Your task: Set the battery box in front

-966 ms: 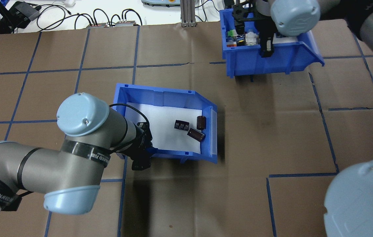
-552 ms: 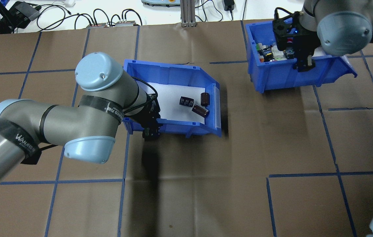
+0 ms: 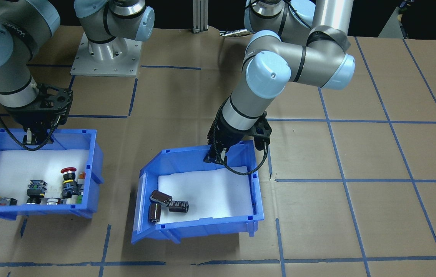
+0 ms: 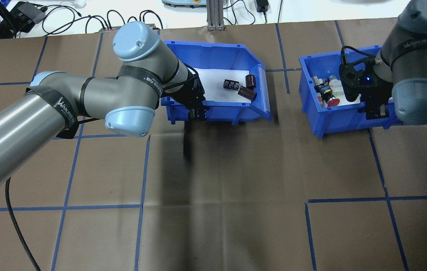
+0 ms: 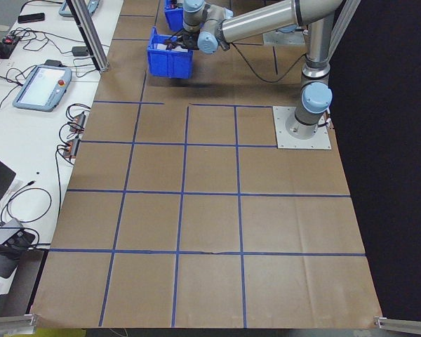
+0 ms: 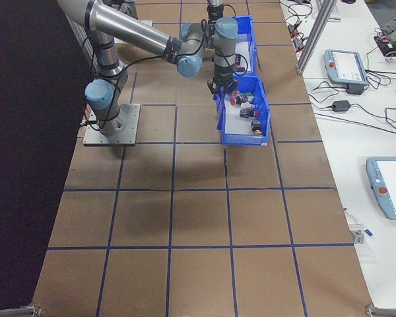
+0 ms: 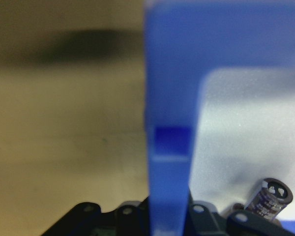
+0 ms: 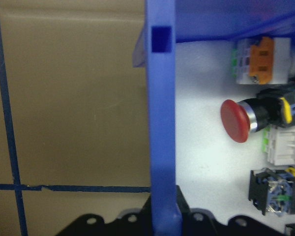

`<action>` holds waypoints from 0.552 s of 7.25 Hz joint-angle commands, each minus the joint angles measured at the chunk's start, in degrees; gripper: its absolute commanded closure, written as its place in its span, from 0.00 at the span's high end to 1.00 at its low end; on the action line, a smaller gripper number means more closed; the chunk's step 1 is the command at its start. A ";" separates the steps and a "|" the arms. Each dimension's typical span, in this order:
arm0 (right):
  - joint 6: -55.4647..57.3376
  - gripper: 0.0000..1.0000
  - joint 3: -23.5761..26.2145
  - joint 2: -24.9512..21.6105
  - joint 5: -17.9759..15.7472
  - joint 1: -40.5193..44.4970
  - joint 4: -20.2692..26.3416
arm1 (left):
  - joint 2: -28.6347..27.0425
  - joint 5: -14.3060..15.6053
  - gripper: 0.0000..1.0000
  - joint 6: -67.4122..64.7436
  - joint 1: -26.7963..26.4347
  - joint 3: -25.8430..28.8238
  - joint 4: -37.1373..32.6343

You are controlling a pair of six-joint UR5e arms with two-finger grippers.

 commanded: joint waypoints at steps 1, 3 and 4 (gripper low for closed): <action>-1.23 0.05 2.67 -1.80 0.87 -1.14 -1.02 | -3.98 -3.36 0.01 -3.37 -0.46 1.39 4.68; -0.89 0.05 2.67 -1.89 0.78 -0.96 -0.75 | -6.88 -5.72 0.02 -2.35 -0.46 1.48 7.53; -0.62 0.05 2.93 -2.15 0.95 -0.88 -0.32 | -7.59 -6.53 0.04 -2.34 -0.46 1.48 9.45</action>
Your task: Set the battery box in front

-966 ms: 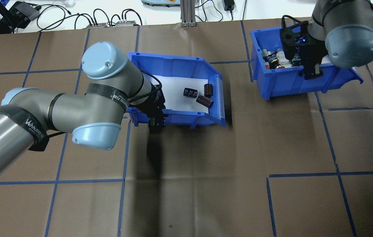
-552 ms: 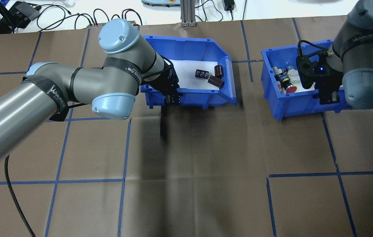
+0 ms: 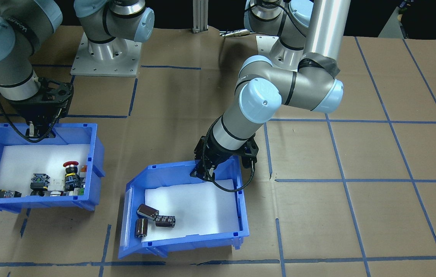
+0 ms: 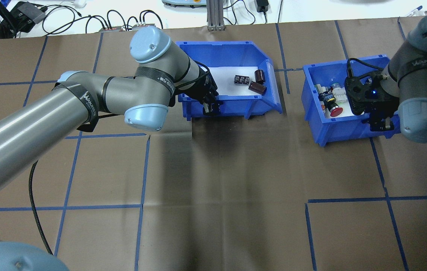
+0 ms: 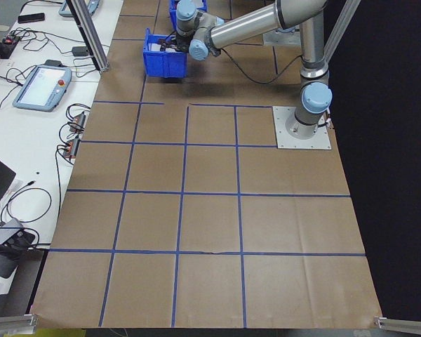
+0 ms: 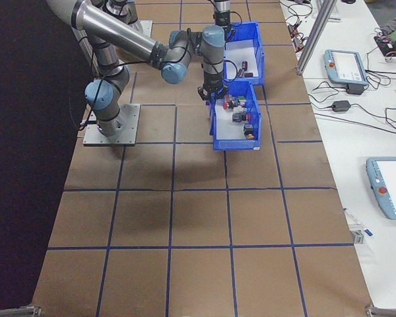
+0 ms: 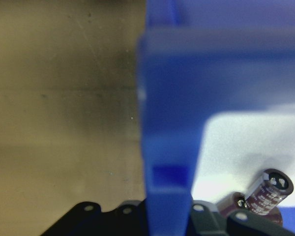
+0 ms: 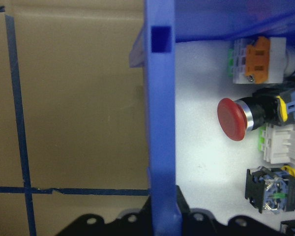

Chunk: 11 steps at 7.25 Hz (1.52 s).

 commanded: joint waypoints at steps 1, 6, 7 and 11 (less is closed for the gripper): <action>0.49 0.06 1.02 -1.33 0.31 0.20 0.33 | -1.71 -1.80 0.06 0.49 -0.02 0.04 2.22; 1.88 0.06 2.96 -3.70 0.31 0.46 0.94 | -1.71 -1.54 0.98 8.06 0.60 4.84 -2.58; 4.16 0.06 5.84 -6.50 0.40 0.55 1.20 | -0.14 -1.28 0.98 8.40 0.16 7.39 -8.10; 11.80 0.06 11.66 -11.97 2.16 7.03 1.73 | 13.37 9.97 0.98 35.39 0.68 7.43 -30.52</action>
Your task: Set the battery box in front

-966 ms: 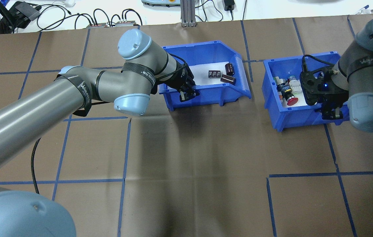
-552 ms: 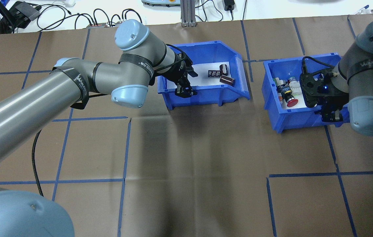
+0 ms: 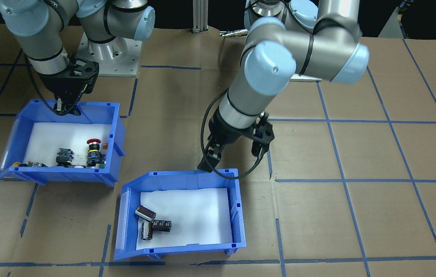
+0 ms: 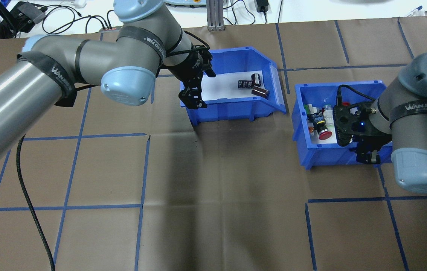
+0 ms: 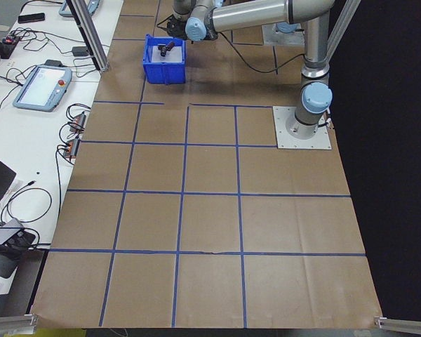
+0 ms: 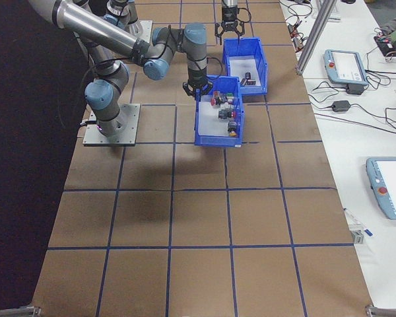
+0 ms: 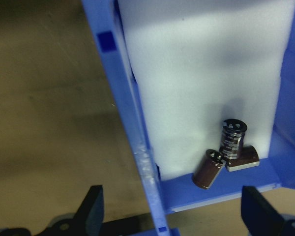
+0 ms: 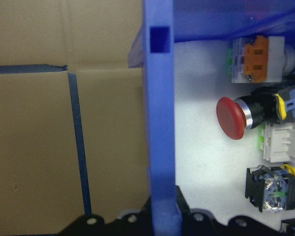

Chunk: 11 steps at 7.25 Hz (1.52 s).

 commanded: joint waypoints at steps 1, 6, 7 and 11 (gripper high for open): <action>7.08 0.06 1.57 -0.95 -0.03 6.49 0.13 | 8.85 5.67 0.98 20.01 1.15 -0.97 -12.36; 19.99 0.06 2.72 -1.48 0.32 19.49 0.04 | 23.63 11.39 0.99 75.17 8.35 -7.99 -21.03; 23.60 0.06 2.72 -1.39 0.32 23.10 -0.04 | 25.31 13.24 0.99 81.92 9.67 -9.49 -21.03; 33.98 0.06 2.63 1.32 0.58 34.36 -4.14 | 29.71 17.13 0.99 81.46 9.68 -11.96 -24.44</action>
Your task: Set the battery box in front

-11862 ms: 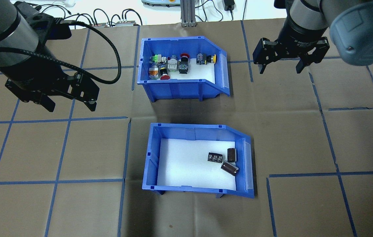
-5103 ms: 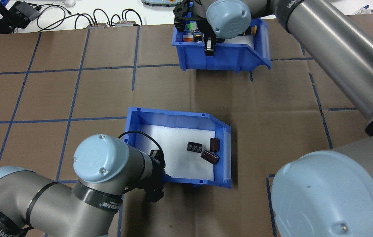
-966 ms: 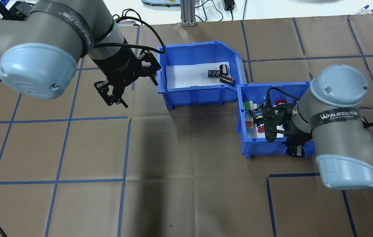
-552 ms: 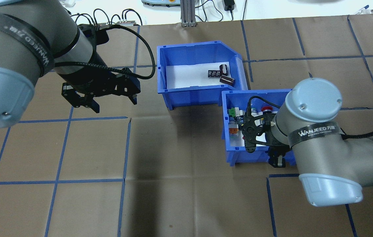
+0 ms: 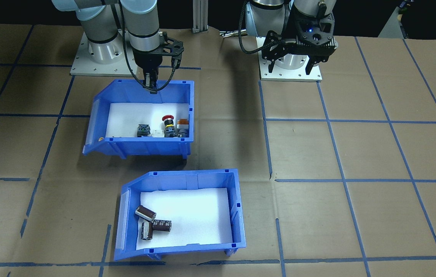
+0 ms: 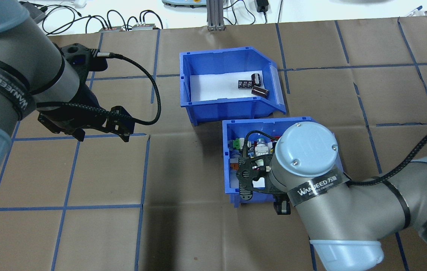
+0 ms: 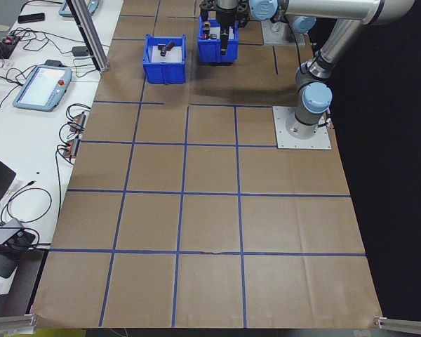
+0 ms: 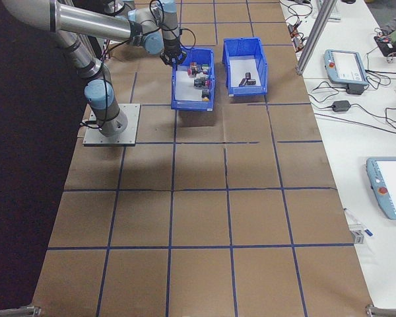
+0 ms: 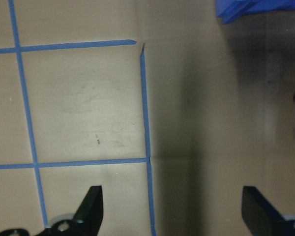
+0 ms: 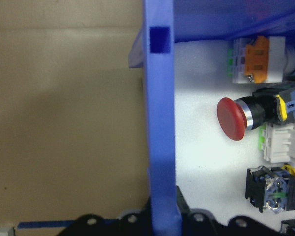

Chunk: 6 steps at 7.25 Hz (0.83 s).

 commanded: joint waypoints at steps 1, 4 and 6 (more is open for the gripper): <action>7.15 0.06 -0.56 4.74 0.08 5.99 -5.88 | 1.27 0.39 0.99 -0.24 -0.03 -0.26 -1.51; 11.30 0.08 -2.06 10.66 -0.53 10.23 -11.28 | 1.18 -0.49 0.99 -0.33 0.41 -0.26 -1.77; 12.01 0.99 -2.06 10.48 0.34 10.23 -11.36 | 1.27 -0.49 0.99 0.97 1.37 -0.26 -1.77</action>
